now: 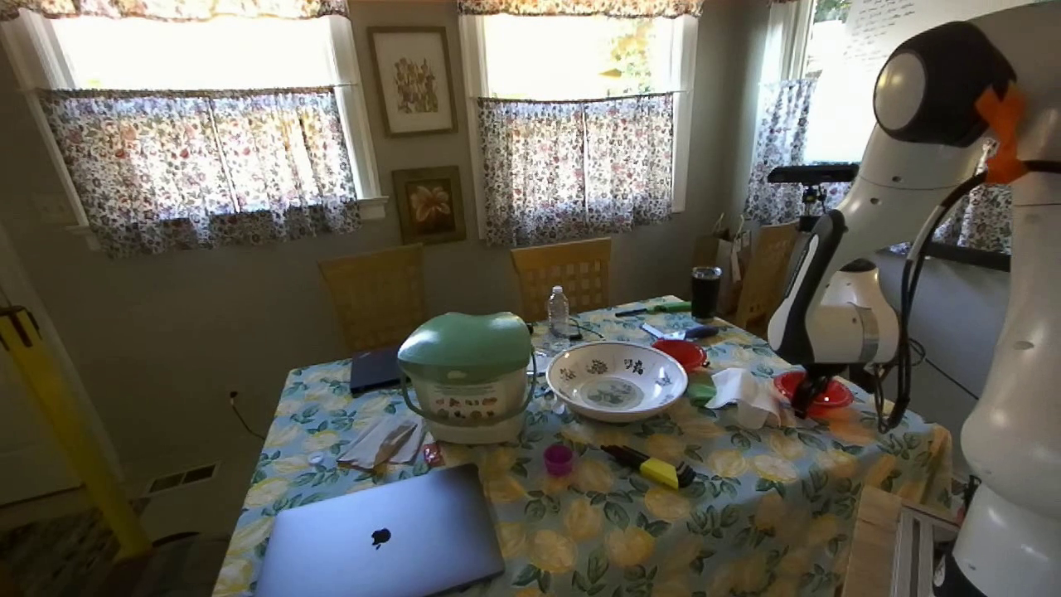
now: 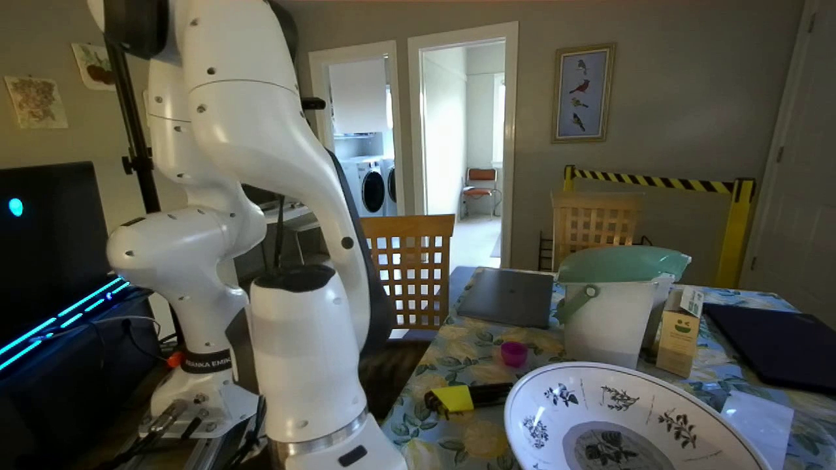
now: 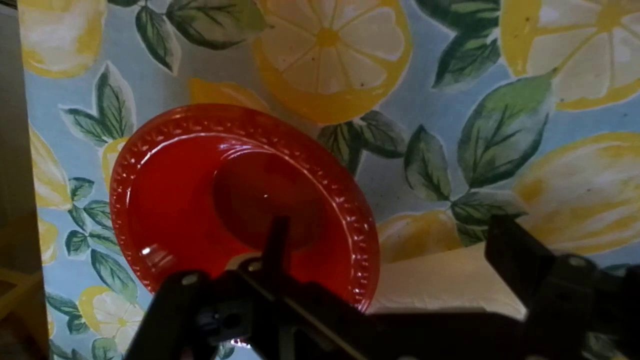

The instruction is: Stack the orange bowls

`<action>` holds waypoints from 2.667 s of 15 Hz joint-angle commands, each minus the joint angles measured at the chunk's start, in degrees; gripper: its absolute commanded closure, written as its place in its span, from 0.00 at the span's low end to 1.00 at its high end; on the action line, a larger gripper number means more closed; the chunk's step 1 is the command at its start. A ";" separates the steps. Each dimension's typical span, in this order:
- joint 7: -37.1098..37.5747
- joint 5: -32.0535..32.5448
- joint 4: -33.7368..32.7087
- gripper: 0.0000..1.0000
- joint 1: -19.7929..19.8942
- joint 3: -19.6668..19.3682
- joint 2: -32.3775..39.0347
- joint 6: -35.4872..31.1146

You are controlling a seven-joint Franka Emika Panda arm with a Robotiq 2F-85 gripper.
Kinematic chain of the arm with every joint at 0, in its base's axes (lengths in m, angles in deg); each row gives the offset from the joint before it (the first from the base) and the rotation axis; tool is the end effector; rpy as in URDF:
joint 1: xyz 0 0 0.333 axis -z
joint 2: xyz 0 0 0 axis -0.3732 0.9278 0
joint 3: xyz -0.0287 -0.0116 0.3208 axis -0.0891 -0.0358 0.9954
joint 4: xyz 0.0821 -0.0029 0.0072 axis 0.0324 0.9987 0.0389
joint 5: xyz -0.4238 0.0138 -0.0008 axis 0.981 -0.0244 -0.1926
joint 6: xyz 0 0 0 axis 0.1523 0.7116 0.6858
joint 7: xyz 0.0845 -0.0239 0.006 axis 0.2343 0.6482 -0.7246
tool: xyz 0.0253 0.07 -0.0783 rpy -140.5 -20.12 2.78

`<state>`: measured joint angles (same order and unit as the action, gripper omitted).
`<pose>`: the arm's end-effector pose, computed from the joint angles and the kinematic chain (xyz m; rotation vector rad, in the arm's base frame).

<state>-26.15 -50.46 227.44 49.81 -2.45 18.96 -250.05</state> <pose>0.2387 -0.3745 0.1688 2.8608 -0.2700 0.1430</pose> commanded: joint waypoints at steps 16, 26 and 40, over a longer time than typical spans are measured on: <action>8.71 18.08 -10.80 0.58 18.85 11.80 11.34 -11.84; 12.73 25.04 -10.27 0.98 19.07 10.88 7.42 -13.49; 15.84 21.65 -20.91 0.98 18.03 19.83 2.59 -21.73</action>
<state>-12.22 -28.41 208.38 68.24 15.51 20.94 -270.25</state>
